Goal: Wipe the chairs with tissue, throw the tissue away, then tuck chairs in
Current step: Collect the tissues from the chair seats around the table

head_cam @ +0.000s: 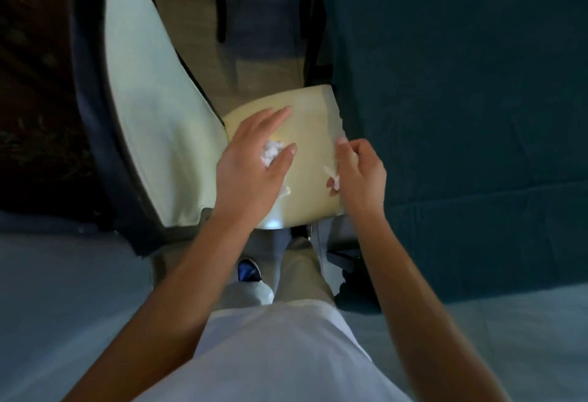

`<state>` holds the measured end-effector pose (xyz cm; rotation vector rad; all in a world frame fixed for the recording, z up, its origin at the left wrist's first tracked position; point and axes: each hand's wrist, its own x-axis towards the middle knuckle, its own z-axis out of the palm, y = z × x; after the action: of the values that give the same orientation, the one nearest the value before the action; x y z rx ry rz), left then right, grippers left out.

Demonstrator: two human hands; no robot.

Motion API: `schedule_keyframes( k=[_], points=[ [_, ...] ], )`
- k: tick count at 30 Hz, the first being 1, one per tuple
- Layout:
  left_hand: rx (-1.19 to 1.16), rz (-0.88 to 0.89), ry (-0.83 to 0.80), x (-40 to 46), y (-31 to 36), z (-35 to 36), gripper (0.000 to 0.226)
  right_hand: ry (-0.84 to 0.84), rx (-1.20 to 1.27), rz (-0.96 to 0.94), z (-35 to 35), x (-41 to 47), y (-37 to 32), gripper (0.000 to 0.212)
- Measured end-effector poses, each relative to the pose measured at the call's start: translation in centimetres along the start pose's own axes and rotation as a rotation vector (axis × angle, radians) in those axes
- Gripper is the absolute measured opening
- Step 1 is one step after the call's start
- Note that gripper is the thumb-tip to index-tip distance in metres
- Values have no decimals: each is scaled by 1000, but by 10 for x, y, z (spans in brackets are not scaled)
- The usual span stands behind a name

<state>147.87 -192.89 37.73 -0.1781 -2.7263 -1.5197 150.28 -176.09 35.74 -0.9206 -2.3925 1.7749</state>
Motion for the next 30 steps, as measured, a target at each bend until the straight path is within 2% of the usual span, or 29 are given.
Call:
schedule_keyframes(
  k=[5, 7, 10, 14, 20, 25, 26, 30],
  points=[
    [-130, 47, -110, -40, 10, -39, 68, 98, 168, -83, -30, -58, -21, 14],
    [-110, 96, -87, -50, 14, -52, 72, 99, 173, -133, -44, -72, -30, 30],
    [49, 180, -35, -59, 20, -68, 75, 107, 73, -232, -59, -90, -37, 53],
    [134, 248, -32, -67, 30, -79, 71, 123, -7, -300, -77, -110, -40, 49],
    [177, 376, 77, -76, 79, -91, 38, 159, 51, -384, -125, -151, -53, 22],
    [179, 580, 72, -69, 130, -106, 41, 251, -107, -486, -167, -181, -62, 43],
    [195, 576, 75, -65, 134, -111, 43, 248, -122, -494, -168, -181, -64, 45],
    [213, 693, 56, -46, 163, -124, 47, 407, -109, -556, -182, -199, -80, 50]
  ],
)
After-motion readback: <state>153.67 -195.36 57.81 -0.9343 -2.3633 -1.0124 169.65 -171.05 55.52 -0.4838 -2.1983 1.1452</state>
